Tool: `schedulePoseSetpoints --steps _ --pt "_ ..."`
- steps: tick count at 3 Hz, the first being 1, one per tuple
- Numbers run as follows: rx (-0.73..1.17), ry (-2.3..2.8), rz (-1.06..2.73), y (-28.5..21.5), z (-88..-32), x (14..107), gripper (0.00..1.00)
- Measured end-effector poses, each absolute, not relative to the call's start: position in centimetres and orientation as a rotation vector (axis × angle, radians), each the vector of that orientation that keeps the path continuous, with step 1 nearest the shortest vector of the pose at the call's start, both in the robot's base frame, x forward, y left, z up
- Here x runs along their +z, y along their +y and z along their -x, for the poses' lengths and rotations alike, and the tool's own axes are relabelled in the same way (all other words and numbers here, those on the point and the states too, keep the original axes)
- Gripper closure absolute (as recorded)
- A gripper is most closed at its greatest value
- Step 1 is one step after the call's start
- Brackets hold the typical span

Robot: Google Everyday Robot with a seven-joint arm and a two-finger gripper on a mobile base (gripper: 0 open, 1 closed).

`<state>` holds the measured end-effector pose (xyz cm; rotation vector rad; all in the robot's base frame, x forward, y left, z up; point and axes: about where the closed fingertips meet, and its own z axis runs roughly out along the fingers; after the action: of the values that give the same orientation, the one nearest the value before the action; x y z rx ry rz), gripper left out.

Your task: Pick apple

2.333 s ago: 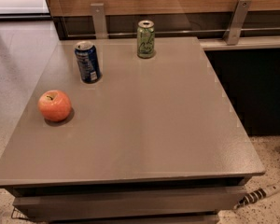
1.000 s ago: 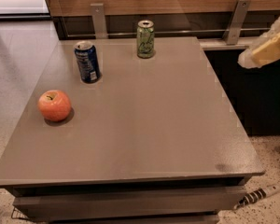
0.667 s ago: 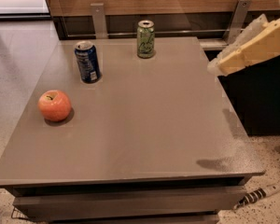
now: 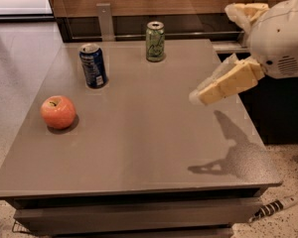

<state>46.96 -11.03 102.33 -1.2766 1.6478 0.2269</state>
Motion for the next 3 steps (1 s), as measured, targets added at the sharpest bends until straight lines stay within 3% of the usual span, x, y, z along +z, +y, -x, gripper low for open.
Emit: schedulePoseSetpoints --steps 2,3 --pt "0.362 1.582 1.392 -4.2 -46.2 99.6 0.00" --pt "0.368 1.583 1.398 -3.8 -46.4 99.4 0.00"
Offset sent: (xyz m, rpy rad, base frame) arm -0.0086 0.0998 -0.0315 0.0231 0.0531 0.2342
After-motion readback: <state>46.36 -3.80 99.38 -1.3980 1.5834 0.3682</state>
